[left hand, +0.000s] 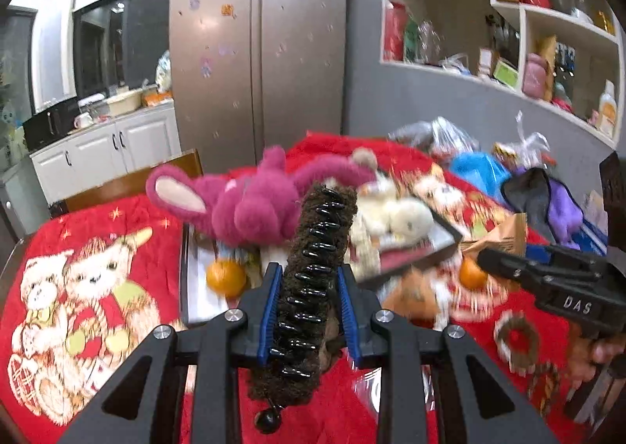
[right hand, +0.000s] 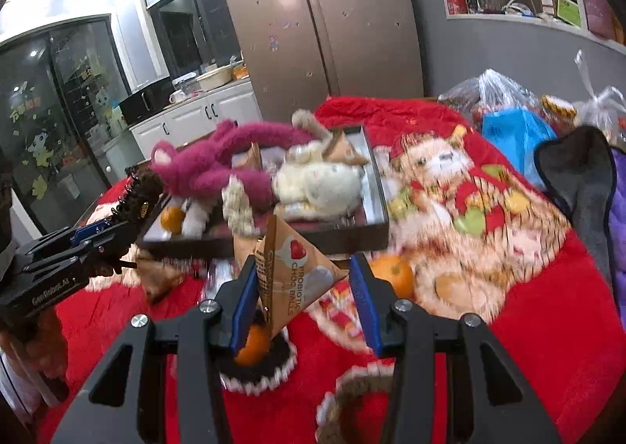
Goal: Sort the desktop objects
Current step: 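Carry the fuzzy stick with the left tool over the tray while the right tool drops the snack pack in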
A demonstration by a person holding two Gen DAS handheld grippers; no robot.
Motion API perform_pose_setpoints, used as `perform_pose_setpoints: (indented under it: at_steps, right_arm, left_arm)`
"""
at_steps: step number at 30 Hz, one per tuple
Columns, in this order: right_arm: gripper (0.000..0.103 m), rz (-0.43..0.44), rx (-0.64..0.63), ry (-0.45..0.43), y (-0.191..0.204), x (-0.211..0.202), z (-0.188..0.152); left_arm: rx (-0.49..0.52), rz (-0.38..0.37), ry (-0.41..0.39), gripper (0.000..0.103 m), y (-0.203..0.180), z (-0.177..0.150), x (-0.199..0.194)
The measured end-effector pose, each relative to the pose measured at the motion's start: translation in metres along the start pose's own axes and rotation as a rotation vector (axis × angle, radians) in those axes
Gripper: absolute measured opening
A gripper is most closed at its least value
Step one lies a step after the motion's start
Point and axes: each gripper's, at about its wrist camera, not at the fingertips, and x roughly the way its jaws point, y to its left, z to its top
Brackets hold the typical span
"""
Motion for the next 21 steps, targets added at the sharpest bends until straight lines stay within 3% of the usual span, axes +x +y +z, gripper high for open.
perform_pose_setpoints:
  at_steps: [6,10,14,21]
  right_arm:
    - [0.046,0.001,-0.034,0.018,0.021,0.048,0.045]
    - [0.046,0.024,0.041,0.087,0.016,0.091,0.063]
    - [0.046,0.061,0.059,0.074,0.014,0.105,0.062]
    - [0.046,0.025,0.023,0.131,0.016,0.127,0.049]
  left_arm:
    - [-0.068,0.011,-0.022,0.029,-0.003,0.019,0.027]
    - [-0.079,0.004,-0.017,0.029,-0.003,0.021,0.043]
    - [-0.073,0.001,-0.005,0.029,-0.002,0.016,0.053]
    - [-0.063,0.018,0.033,0.029,-0.001,0.006,0.072]
